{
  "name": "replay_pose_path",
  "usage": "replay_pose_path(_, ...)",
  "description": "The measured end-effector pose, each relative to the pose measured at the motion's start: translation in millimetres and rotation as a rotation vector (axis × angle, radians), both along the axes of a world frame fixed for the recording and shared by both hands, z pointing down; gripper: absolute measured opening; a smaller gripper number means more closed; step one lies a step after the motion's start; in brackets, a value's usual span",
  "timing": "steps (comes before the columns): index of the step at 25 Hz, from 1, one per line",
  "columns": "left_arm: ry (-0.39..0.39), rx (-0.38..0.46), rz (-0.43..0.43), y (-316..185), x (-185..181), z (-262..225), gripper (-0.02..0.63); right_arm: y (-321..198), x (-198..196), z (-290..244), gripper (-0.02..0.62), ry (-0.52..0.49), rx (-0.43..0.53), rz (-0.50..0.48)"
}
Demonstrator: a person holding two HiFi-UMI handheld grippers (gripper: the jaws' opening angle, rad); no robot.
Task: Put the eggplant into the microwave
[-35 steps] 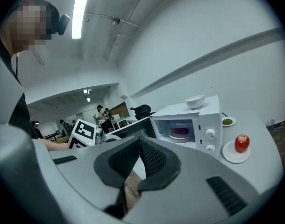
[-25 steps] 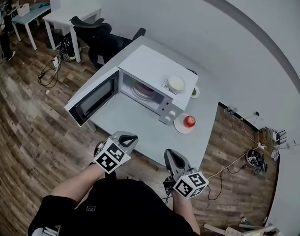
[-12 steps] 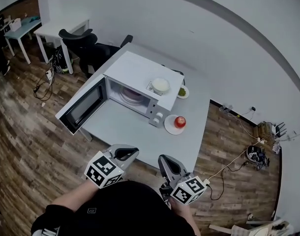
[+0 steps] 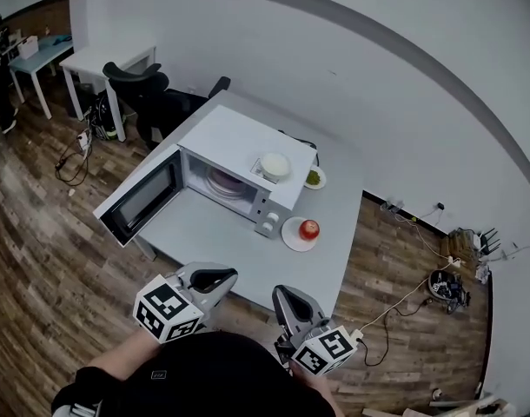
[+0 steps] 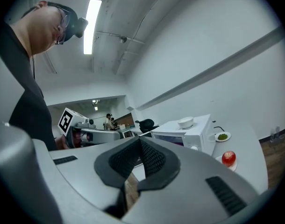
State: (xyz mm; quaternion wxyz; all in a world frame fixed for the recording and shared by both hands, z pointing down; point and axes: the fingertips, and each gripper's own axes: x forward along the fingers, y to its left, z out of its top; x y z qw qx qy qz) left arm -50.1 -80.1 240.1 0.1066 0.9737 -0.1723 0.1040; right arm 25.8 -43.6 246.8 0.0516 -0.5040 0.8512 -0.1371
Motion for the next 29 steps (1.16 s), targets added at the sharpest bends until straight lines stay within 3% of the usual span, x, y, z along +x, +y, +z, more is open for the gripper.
replay_pose_path(5,-0.047,0.058,0.003,5,1,2,0.015,1,-3,-4,0.014,0.020,0.013,-0.017)
replay_pose_path(13,-0.048,0.006,0.013,0,2,16,0.015,-3,-6,-4,0.014,0.010,0.005,-0.026)
replay_pose_path(29,-0.042,-0.003,0.010,-13,2,22,0.015,-19,-6,0,0.014,0.028,-0.003,-0.030)
